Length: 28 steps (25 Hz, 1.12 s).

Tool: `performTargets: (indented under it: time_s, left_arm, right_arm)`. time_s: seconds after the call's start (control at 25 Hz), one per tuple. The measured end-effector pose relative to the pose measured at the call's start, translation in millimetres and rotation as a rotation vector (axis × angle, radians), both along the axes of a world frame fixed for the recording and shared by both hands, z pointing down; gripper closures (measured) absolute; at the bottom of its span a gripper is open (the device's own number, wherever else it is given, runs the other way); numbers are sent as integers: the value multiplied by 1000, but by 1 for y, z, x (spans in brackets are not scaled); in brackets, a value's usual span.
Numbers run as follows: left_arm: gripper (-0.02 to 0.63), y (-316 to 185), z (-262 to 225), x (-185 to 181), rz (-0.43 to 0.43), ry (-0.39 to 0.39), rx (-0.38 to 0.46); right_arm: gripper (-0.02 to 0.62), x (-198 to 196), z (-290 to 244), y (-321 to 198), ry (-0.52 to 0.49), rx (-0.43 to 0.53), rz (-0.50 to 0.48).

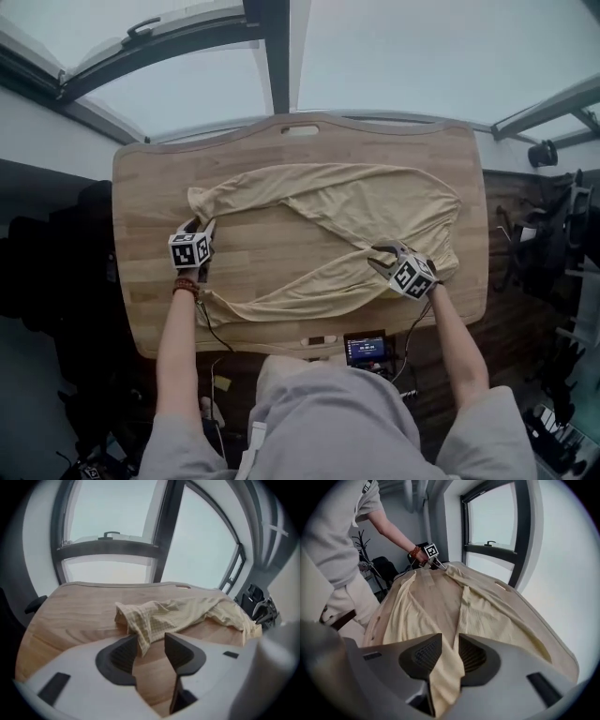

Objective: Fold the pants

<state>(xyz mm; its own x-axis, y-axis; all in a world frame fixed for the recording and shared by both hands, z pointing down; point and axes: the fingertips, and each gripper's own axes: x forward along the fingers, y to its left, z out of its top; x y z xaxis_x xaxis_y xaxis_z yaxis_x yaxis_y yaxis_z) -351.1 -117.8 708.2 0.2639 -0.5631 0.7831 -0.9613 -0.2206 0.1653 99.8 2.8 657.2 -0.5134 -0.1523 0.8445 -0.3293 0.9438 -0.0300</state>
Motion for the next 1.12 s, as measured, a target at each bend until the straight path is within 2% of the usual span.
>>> performTargets:
  time_s: [0.04, 0.08, 0.12, 0.16, 0.28, 0.36, 0.44, 0.48, 0.52, 0.64, 0.68, 0.72, 0.76, 0.8, 0.84, 0.92, 1.0, 1.08, 1.12]
  left_arm:
    - [422, -5, 0, 3, 15, -7, -8]
    - [466, -9, -2, 3, 30, -18, -9]
    - [567, -13, -8, 3, 48, -26, -3]
    - [591, -16, -16, 4, 70, -20, 9]
    - [595, -25, -51, 7, 150, 69, 35]
    - [595, -38, -72, 3, 149, 142, 44]
    - [595, -62, -88, -12, 65, 236, 44]
    - [595, -77, -94, -22, -7, 295, 36]
    - [595, -93, -100, -31, -95, 358, 25]
    - [594, -136, -107, -60, -385, 490, -7]
    - [578, -147, -107, -67, -439, 510, -14]
    - [456, -154, -106, -70, -451, 523, -22]
    - [341, -157, -106, -69, -425, 526, -31]
    - [303, -156, -105, -67, -374, 506, -34]
    - [293, -149, -105, -67, -314, 457, -28]
    - [293, -124, -101, -82, -216, 300, 1]
    - [293, -91, -94, -109, -173, 150, 27]
    - [293, -48, -82, -120, -92, 75, 14]
    - [293, -20, -74, -114, -8, 69, -22]
  right_arm:
    - [483, -23, 5, -12, -9, 12, -11]
    - [483, -44, 11, -25, -15, 22, -17]
    - [483, -63, 19, -37, -17, 29, -16]
    - [483, -80, 27, -49, -15, 36, -11]
    - [483, -114, 52, -77, 29, 74, -3]
    - [490, -124, 67, -86, 65, 90, 2]
    - [534, -131, 76, -85, 65, 52, 18]
    - [573, -135, 76, -80, 50, 22, 16]
    - [583, -138, 74, -72, 27, -11, -7]
    - [581, -145, 58, -32, -38, -74, -185]
    - [567, -145, 53, -19, -45, -68, -244]
    - [499, -144, 48, -10, -50, -54, -281]
    - [446, -142, 42, -4, -58, -36, -294]
    - [443, -139, 35, -1, -70, -16, -287]
    - [445, -134, 27, 1, -81, 2, -274]
    - [445, -118, 15, 8, -89, 25, -248]
    - [445, -92, 10, 16, -71, 33, -228]
    - [445, -59, 9, 23, -39, 21, -199]
    - [446, -40, 10, 28, -20, 4, -181]
